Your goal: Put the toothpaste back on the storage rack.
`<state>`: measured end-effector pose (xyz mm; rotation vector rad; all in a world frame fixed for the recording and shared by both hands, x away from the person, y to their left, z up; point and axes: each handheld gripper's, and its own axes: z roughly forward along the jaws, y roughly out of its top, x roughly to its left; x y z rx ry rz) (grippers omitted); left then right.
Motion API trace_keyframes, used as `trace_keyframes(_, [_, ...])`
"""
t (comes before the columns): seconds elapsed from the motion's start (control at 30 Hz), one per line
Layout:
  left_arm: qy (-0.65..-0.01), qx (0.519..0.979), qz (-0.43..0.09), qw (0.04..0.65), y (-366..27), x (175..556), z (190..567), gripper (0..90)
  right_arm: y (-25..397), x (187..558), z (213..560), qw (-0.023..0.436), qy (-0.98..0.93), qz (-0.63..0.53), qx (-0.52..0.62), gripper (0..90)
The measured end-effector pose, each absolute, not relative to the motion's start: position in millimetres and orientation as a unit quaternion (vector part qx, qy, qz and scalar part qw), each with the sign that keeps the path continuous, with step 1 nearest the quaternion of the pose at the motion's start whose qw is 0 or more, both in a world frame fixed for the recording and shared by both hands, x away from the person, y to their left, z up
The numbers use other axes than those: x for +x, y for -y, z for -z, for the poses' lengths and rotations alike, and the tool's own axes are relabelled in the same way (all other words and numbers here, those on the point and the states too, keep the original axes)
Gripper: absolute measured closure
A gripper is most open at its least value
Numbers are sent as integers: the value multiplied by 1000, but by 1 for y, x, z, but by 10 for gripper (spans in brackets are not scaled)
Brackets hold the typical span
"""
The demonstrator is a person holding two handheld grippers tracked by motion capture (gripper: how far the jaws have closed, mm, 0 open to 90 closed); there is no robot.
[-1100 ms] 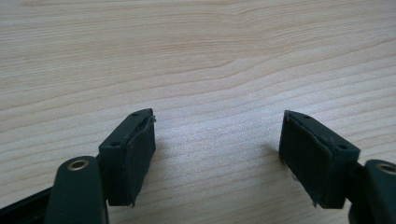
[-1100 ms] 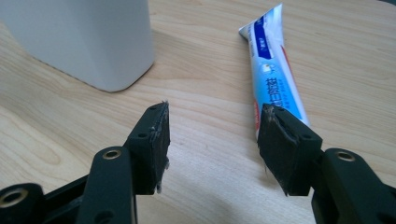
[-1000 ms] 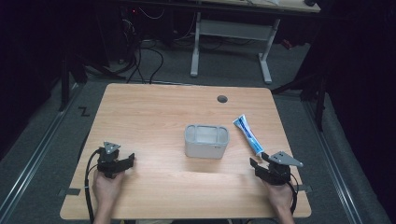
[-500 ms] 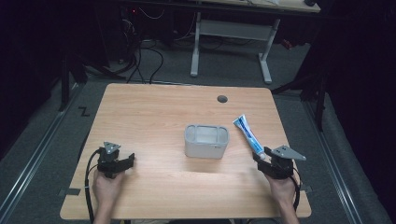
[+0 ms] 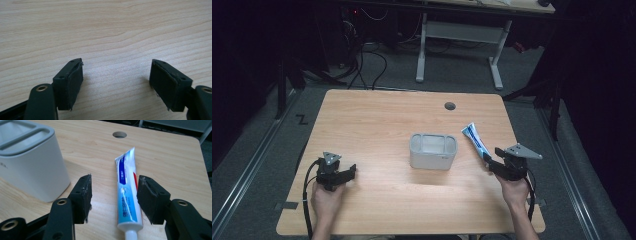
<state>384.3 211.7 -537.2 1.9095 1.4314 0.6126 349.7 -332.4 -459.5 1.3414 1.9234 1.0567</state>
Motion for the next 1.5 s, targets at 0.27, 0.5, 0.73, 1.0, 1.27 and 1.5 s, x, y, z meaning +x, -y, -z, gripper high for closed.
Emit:
trace_keyframes(0.27, [-548, 731, -235, 333, -212, 384, 537, 276, 327, 364, 455, 276, -727, -384, 498, 462])
trace_keyframes(0.5, [-548, 730, -234, 333, -212, 384, 537, 276, 323, 373, 450, 277, -734, -377, 493, 462])
trace_keyframes(0.73, [-548, 730, -234, 333, -212, 384, 537, 276, 323, 385, 445, 281, -736, -363, 497, 460])
trace_keyframes(1.0, [-548, 730, -234, 333, -212, 384, 537, 276, 320, 397, 437, 274, -741, -357, 498, 457])
trace_keyframes(1.27, [-549, 730, -234, 334, -212, 384, 537, 277, 314, 417, 436, 263, -754, -338, 498, 453])
trace_keyframes(1.5, [-549, 730, -234, 334, -212, 384, 537, 278, 311, 430, 440, 253, -763, -323, 500, 448])
